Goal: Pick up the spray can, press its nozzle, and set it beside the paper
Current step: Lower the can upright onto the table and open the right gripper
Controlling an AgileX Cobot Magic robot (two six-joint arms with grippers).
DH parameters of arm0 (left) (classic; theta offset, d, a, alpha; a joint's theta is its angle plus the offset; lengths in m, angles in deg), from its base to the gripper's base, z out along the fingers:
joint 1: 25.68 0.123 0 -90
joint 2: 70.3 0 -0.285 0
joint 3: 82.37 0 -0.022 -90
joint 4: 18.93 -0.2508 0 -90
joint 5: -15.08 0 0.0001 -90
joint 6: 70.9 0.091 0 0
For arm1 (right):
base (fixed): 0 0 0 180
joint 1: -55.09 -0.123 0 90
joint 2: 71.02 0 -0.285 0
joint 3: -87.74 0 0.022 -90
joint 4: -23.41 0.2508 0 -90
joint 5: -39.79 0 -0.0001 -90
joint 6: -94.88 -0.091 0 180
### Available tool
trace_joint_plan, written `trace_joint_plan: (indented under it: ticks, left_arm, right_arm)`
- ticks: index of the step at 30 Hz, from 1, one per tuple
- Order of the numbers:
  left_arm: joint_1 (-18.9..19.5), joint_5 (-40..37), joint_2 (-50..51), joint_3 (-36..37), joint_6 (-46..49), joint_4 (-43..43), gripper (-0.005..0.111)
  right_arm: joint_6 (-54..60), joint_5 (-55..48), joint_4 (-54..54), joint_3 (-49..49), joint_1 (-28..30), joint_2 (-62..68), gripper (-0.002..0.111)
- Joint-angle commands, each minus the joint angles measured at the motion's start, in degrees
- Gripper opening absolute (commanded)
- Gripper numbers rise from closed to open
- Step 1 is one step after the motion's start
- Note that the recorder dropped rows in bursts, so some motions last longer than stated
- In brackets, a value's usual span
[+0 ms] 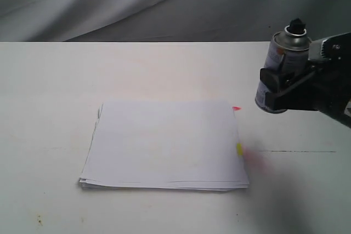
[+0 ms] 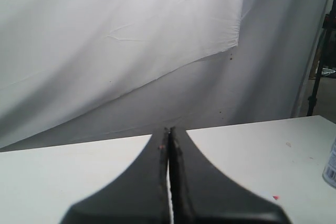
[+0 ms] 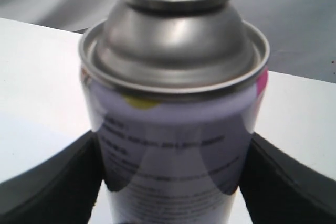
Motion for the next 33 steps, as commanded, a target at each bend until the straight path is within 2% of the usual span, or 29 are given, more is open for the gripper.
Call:
trace_joint_plan:
  ticks: [1,5,11,33]
  left_arm:
    - [0.0,0.3,-0.3,0.3,-0.1,0.2,0.000]
    - [0.0,0.3,-0.3,0.3,-0.2,0.2,0.000]
    - [0.0,0.3,-0.3,0.3,-0.2,0.2,0.000]
    - [0.0,0.3,-0.3,0.3,-0.2,0.2,0.000]
  right_arm:
    - [4.1,12.7,5.1,-0.3,0.3,8.4,0.000]
    - [7.9,20.8,7.2,-0.3,0.3,16.4,0.000]
    - [12.9,22.0,7.8,-0.3,0.3,20.9,0.000]
    - [12.9,25.6,8.9,0.7,0.3,26.3,0.000]
